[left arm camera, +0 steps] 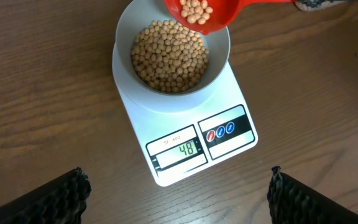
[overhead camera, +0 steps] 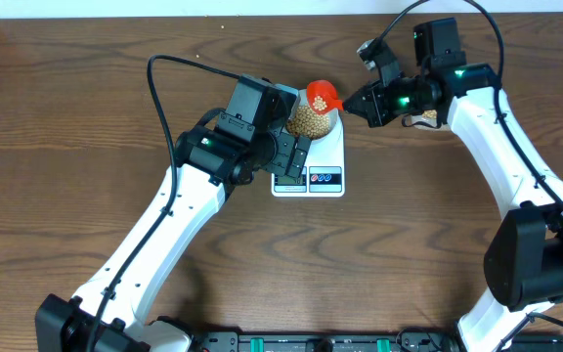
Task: Scoop item into bowl and weigh 50g on scale
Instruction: 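Carry red scoop left with right gripper over the grey bowl, then tilt red scoop over bowl to add beans until display reads 50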
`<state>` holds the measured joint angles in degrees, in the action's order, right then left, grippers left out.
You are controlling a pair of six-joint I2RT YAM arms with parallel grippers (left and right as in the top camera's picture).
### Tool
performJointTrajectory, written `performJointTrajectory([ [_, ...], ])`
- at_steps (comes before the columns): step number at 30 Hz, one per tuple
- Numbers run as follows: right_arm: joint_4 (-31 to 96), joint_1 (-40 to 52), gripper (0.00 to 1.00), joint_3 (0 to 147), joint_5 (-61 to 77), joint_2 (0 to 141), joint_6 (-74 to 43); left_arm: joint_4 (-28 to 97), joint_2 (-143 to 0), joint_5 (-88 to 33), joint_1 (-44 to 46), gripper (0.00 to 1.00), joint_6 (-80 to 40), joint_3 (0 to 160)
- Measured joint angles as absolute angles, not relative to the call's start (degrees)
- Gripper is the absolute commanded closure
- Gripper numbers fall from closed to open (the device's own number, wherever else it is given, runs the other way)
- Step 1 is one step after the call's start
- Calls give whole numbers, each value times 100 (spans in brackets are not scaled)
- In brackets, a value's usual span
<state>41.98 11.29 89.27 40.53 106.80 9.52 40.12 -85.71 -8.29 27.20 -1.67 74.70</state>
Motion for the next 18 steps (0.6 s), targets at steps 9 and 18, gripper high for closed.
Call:
performJointTrajectory([
  [9,4154,1363,99,8927,3496,10680,1125,4012,-8571,-829,2720,6,-167,7470],
  [18,4134,1726,99,8927,2768,10641,1435,4012,-8571,-829,2720,6,-167,7470],
])
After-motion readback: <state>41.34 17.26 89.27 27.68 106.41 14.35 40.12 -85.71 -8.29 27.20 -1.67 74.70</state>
